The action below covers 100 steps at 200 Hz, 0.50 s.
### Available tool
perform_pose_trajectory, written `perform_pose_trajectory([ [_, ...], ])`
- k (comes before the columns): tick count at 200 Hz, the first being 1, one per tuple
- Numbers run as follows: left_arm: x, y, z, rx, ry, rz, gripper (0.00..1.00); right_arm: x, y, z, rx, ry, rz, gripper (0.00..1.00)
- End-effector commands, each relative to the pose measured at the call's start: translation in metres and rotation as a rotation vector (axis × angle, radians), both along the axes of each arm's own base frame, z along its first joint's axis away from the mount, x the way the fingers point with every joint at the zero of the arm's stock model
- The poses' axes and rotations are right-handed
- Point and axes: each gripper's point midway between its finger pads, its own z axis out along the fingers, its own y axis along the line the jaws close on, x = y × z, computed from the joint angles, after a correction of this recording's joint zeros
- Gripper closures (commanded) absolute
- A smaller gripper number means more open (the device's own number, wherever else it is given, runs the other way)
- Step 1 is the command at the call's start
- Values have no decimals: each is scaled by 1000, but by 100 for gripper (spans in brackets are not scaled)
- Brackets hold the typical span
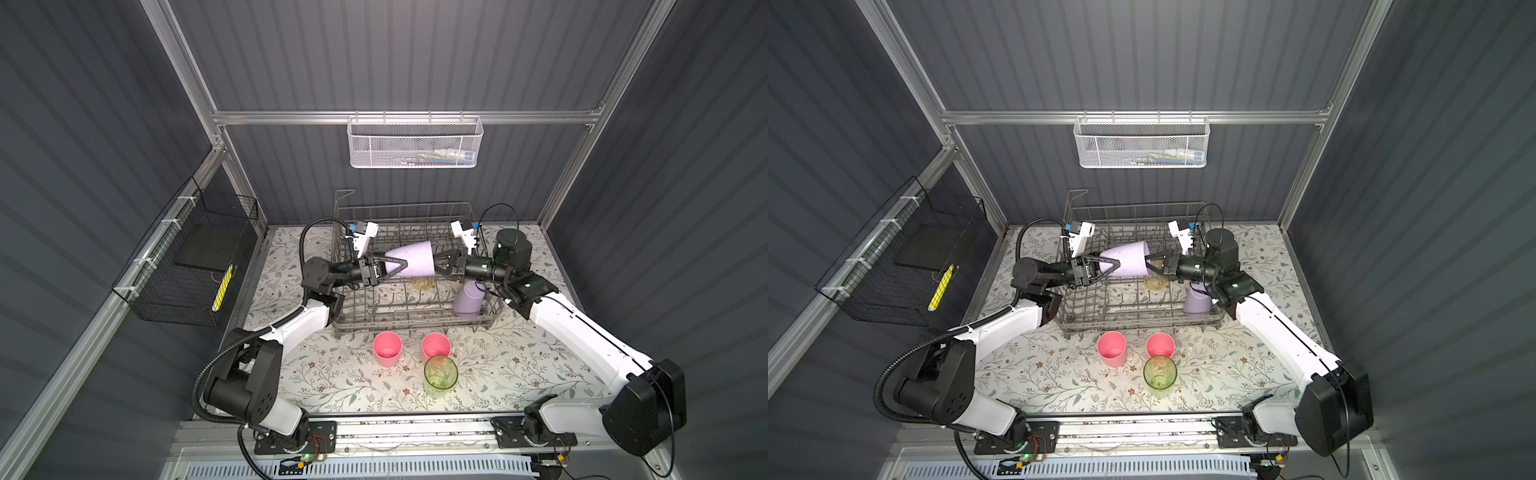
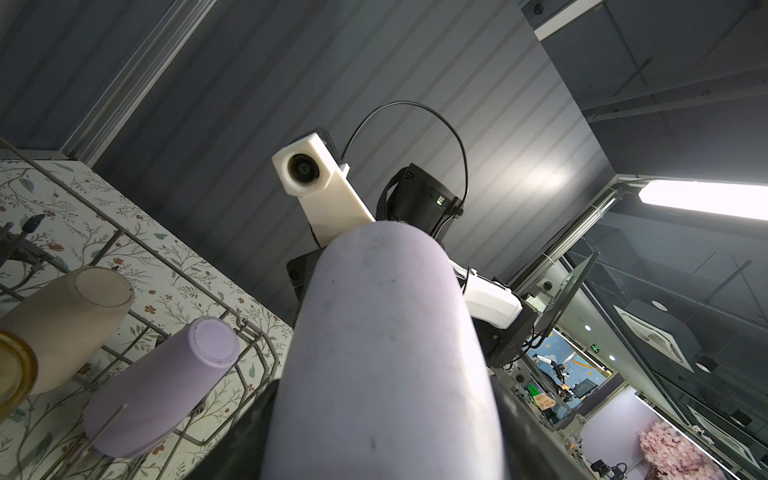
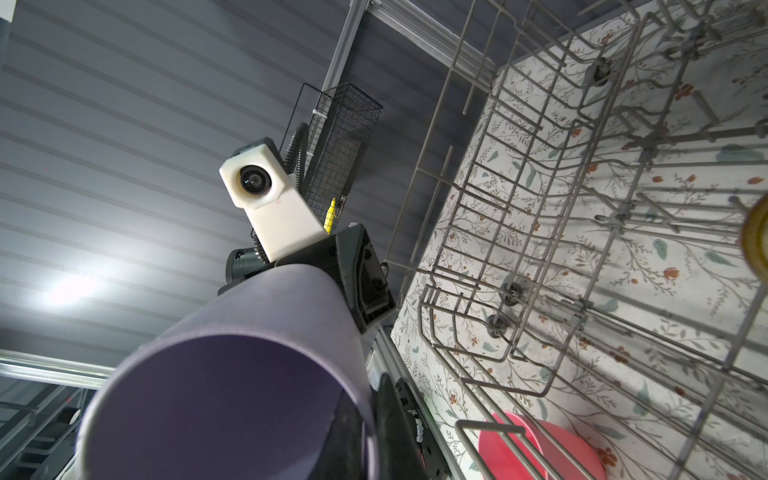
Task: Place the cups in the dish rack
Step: 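Hold the lavender cup between both grippers above the rack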
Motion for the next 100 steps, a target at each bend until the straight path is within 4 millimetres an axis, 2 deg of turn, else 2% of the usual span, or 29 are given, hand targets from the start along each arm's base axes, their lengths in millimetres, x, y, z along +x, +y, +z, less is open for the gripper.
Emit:
perform_pose_trajectory([
  [1,-14,1,14,-34,-94,-33,40,4,2,-4,0,6,-6,100],
  [26,-16,2,17,-48,-98,-34,47,3,1,-5,-4,3,-5,100],
  [32,-17,3,18,-49,-101,-34,49,2,0,-4,-4,1,-6,97],
  [66,-19,4,23,-55,-103,-35,49,2,-7,-5,-6,-4,-27,84],
  [100,-18,4,27,-54,-109,-25,50,-1,-23,-6,-5,-8,-64,79],
])
